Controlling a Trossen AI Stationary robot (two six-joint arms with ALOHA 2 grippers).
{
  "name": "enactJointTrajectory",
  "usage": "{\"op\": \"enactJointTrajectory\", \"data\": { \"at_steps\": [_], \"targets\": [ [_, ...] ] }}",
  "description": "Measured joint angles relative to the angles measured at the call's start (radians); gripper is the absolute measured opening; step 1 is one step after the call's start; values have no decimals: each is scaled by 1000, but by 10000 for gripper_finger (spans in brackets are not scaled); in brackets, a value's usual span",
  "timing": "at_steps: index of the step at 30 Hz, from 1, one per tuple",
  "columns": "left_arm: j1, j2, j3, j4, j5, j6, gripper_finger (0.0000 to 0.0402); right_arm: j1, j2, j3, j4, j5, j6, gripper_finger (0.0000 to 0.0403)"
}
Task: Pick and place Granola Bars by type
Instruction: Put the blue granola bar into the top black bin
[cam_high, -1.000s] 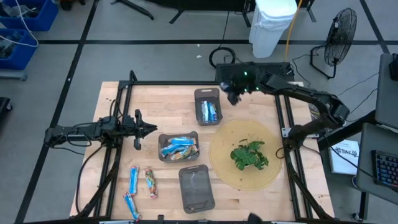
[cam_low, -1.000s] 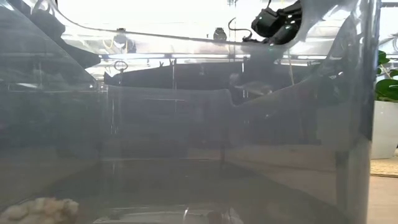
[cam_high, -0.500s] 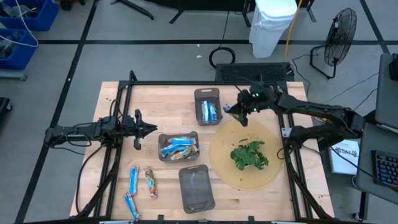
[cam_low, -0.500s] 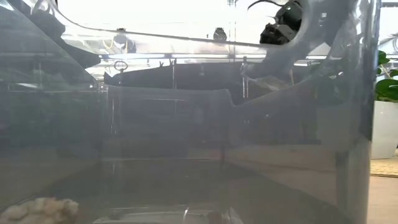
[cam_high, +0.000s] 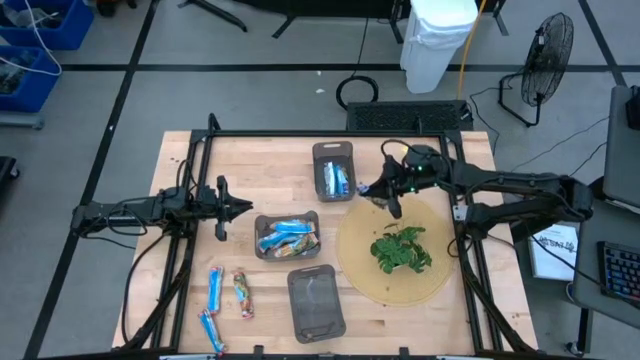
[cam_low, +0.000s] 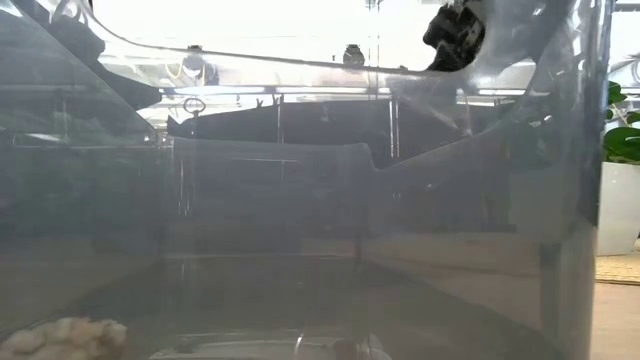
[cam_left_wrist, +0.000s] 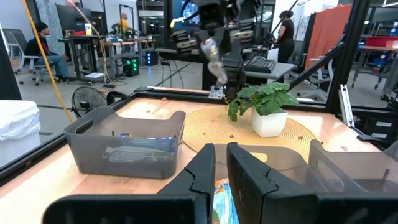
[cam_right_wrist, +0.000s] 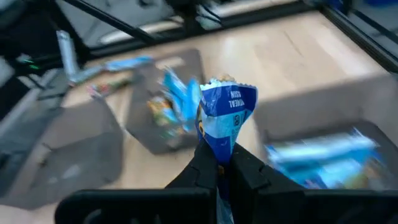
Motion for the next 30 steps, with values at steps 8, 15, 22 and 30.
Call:
{"op": "enactJointTrajectory", "data": {
  "at_steps": [8,15,22,30],
  "targets": [
    [0,0,0,0,0,0,47,150,0,0,188,-199,13,5],
    [0,0,0,0,0,0,47,245,1,0,259,-230,22,5],
    [0,0,0,0,0,0,47,267,1,0,279,-226,22,4],
    [0,0,0,0,0,0,47,266,11,0,338,256,-14,4]
  ]
}}
